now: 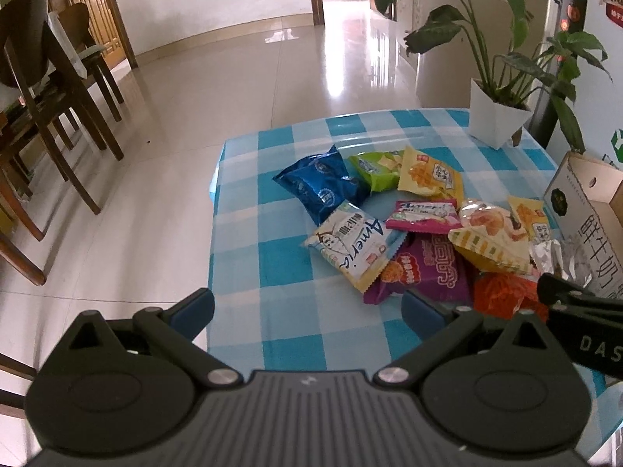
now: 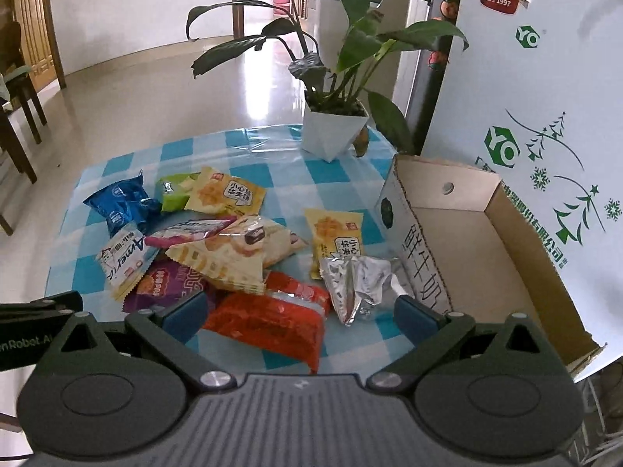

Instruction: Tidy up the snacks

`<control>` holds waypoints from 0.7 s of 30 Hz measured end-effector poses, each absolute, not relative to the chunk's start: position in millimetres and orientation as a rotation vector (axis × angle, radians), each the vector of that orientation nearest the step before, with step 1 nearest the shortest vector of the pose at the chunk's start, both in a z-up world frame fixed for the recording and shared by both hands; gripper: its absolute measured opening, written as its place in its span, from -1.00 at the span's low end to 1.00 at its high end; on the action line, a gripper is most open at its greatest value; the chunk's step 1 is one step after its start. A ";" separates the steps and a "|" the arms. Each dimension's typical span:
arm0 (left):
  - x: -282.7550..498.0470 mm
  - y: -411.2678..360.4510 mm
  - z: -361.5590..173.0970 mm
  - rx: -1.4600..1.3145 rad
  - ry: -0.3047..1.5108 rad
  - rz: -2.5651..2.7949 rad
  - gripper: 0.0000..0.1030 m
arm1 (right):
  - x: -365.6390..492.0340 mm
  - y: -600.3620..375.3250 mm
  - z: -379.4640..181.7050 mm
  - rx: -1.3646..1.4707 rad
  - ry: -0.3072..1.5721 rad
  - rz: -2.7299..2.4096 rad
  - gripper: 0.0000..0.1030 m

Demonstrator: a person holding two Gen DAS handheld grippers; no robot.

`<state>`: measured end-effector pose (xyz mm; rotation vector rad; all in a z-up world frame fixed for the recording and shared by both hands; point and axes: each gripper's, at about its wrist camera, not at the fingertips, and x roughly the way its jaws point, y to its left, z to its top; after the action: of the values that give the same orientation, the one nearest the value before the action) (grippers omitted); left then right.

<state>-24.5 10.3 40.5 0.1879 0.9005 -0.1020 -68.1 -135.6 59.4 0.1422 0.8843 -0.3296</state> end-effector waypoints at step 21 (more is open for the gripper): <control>-24.9 7.5 37.4 0.223 0.889 -0.080 0.96 | -62.7 -129.6 55.8 0.108 0.890 -0.341 1.00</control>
<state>-24.9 7.5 37.4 0.2233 0.8889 -0.0798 -62.7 -129.6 55.8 0.1080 0.8900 -0.3414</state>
